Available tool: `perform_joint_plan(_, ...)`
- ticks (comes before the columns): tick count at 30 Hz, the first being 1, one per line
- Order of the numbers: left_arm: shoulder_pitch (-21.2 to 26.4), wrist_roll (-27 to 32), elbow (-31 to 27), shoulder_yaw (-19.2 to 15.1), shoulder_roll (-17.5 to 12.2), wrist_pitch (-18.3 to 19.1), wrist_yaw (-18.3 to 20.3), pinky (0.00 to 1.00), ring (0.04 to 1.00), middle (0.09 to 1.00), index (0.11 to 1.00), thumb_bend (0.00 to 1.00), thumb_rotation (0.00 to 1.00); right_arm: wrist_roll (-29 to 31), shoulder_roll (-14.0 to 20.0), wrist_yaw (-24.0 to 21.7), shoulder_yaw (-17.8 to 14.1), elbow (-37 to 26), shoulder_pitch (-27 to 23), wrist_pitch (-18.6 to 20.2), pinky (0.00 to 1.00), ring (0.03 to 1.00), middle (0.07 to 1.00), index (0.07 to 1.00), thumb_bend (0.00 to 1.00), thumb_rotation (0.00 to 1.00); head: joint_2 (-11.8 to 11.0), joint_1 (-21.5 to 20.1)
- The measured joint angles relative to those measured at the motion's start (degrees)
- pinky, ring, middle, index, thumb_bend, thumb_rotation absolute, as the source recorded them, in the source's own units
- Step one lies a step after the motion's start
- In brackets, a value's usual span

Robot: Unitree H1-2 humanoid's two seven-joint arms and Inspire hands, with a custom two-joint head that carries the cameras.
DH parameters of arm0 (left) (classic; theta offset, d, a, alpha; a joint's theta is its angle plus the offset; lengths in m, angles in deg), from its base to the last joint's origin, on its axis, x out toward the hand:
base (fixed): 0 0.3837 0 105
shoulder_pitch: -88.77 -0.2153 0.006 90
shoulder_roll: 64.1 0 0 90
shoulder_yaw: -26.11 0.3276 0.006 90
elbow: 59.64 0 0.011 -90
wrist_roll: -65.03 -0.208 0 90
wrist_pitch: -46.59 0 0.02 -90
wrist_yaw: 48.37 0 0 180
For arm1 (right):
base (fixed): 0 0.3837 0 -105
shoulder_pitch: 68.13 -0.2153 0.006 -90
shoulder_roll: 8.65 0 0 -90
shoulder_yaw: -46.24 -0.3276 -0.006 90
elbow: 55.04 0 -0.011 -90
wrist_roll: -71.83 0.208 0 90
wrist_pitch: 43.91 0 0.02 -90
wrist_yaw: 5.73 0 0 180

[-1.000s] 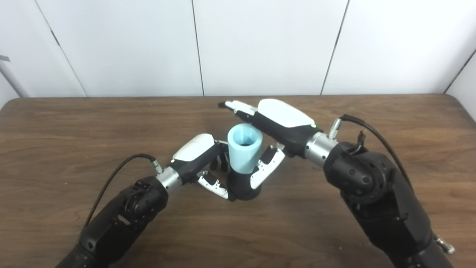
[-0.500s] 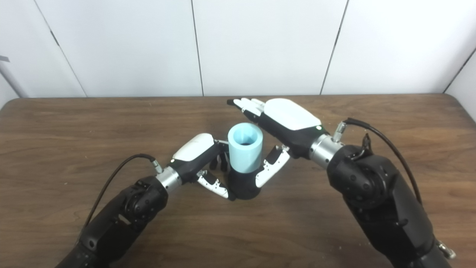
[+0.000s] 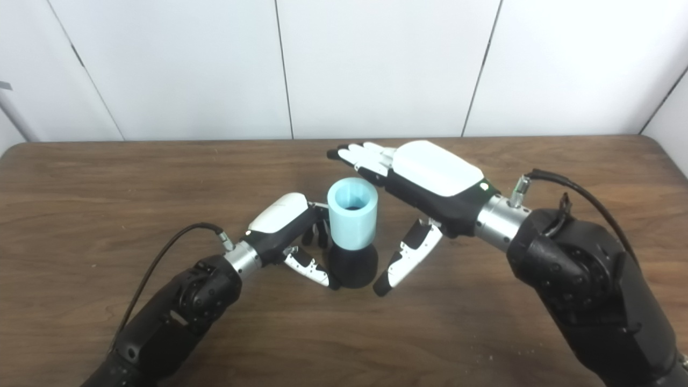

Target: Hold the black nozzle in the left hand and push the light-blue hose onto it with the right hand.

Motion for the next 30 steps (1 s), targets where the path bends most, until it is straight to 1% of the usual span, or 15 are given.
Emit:
perform_joint_plan(6,-0.14,0.00,0.00,-0.20,0.00,-0.01,-0.01,0.48,0.467,0.491,0.475,0.53,0.00,2.19,0.25,-0.59,-1.79,-1.90,0.32,-0.06,1.00,1.000,1.000,1.000,1.00,0.45,0.44,0.09)
perform_joint_plan(10,-0.15,0.13,0.00,-0.26,0.01,-0.03,-0.01,0.48,0.471,0.491,0.475,0.53,0.00,2.87,0.24,-0.59,-1.90,-1.86,0.34,-0.62,1.00,1.000,1.000,1.000,1.00,0.46,0.44,0.09)
perform_joint_plan(17,-0.18,0.15,-0.02,-0.26,0.04,-0.02,0.01,0.50,0.470,0.493,0.474,0.53,0.00,2.49,0.12,-1.02,-1.14,-1.40,0.24,-1.19,1.00,1.000,1.000,1.000,1.00,0.44,0.53,0.09)
perform_joint_plan(20,-0.20,0.15,-0.03,-0.26,0.04,-0.01,0.02,0.48,0.470,0.494,0.473,0.53,0.00,2.11,-0.11,-1.12,-0.79,-1.28,0.02,-1.18,1.00,1.000,1.000,1.000,1.00,0.42,0.53,0.09)
perform_joint_plan(26,-0.27,0.15,-0.13,-0.29,0.03,-0.01,0.02,0.47,0.469,0.493,0.474,0.53,0.00,1.54,-0.73,-1.88,0.33,-1.05,-0.47,-1.18,1.00,1.000,1.000,1.000,1.00,0.40,0.70,0.18)
perform_joint_plan(30,-0.32,0.15,-0.16,-0.36,0.01,-0.01,0.05,0.49,0.475,0.502,0.468,0.52,0.00,1.24,-1.36,-2.29,1.31,-0.58,-1.44,-1.35,1.00,1.000,1.000,1.000,1.00,0.40,0.70,0.09)
